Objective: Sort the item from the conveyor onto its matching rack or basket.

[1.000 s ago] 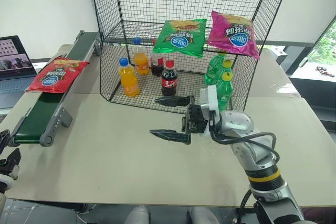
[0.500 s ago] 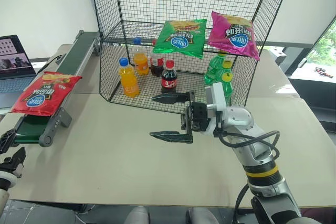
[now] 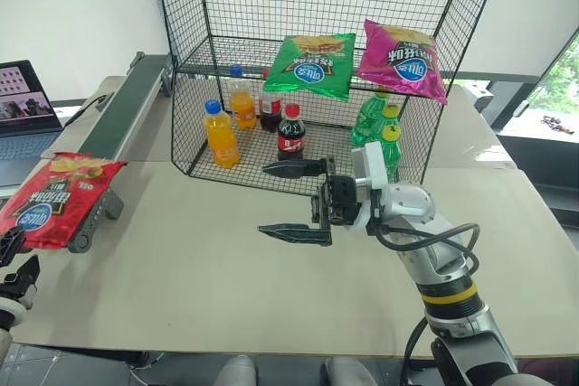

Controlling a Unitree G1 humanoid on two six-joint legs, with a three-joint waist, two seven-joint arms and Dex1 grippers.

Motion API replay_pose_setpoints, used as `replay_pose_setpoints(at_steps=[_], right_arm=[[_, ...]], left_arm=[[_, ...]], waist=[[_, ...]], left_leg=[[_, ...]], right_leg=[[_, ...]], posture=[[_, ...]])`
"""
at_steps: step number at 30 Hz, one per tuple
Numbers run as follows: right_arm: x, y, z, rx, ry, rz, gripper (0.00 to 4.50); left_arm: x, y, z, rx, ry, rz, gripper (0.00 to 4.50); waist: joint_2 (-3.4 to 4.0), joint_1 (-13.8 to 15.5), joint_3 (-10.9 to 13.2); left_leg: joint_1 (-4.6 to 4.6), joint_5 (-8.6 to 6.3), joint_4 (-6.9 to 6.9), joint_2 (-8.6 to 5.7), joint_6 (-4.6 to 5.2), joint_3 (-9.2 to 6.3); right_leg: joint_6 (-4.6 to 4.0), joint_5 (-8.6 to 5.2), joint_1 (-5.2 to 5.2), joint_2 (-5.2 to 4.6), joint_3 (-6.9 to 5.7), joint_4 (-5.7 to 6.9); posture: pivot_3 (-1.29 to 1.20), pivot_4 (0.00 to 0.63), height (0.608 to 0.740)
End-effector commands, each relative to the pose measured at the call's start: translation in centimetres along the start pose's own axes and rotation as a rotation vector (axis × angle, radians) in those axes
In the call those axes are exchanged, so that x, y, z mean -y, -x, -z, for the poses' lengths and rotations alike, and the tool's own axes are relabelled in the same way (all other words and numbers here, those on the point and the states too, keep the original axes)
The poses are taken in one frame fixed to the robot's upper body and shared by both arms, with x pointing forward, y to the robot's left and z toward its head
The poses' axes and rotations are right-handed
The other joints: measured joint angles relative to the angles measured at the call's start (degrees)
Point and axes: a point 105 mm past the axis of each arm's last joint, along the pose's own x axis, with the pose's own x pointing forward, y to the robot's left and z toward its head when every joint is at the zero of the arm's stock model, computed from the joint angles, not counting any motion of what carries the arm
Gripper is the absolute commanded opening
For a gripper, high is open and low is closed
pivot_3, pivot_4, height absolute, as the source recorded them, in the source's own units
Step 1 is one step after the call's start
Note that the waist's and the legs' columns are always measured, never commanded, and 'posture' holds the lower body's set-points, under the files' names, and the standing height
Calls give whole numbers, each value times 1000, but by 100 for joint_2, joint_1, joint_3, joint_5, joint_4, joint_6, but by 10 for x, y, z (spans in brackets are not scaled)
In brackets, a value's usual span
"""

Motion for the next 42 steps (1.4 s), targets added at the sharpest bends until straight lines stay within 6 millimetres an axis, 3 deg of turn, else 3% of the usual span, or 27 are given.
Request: replay_pose_setpoints(at_steps=[1, 4, 12, 15, 21, 32, 36, 42], right_arm=[[5, -1, -14, 35, 61, 7, 4500], [4, -1, -14, 36, 61, 7, 4500], [5, 0, -14, 27, 63, 23, 4500], [8, 1, -14, 21, 71, 40, 4500], [17, 8, -23, 18, 110, 144, 4500], [45, 22, -46, 27, 226, 456, 4500], [49, 26, -52, 27, 270, 537, 4500], [50, 37, -61, 10, 324, 641, 4500]], left_arm=[[13, 0, -13, 40, -50, 51, 4410], [13, -1, -14, 42, -56, 56, 3647], [18, -3, -11, 27, -61, 78, 115], [35, -8, -5, 5, -70, 128, 49], [115, -18, 24, -116, -154, 359, 49], [261, -36, 112, -369, -87, 805, 49], [304, -47, 137, -464, -20, 921, 49], [343, -98, 160, -475, 55, 994, 49]], waist=[[1, 4, 1], [2, 1, 1], [2, 4, 1], [2, 6, 1], [-9, 21, 3], [-3, 24, 7], [-3, 15, 7], [1, -3, 7]], left_leg=[[0, 0, 0, 0, 0, 0], [0, 0, -1, 0, 0, 1], [0, 0, -2, 0, 0, 1], [-1, 0, -2, 0, 0, 1], [-4, 1, -1, -1, -2, -3], [-6, 3, -1, -6, -5, -3], [-9, 3, 0, -14, -5, -1], [-8, 4, -2, -16, -3, -1]], right_leg=[[0, 0, 0, 0, 0, 0], [0, 0, 0, 0, 0, -2], [0, -1, -1, -1, 0, -2], [-1, -1, -1, -1, 0, -2], [0, 0, 0, -4, -2, -1], [1, 1, 3, -1, -2, -2], [5, 2, 5, -4, 0, -7], [7, 1, 3, 1, 0, -8]], posture=[[0, 150, 738], [0, 150, 738], [0, 150, 738], [0, 150, 738], [0, 150, 738], [0, 150, 738], [0, 150, 738], [0, 150, 738]])
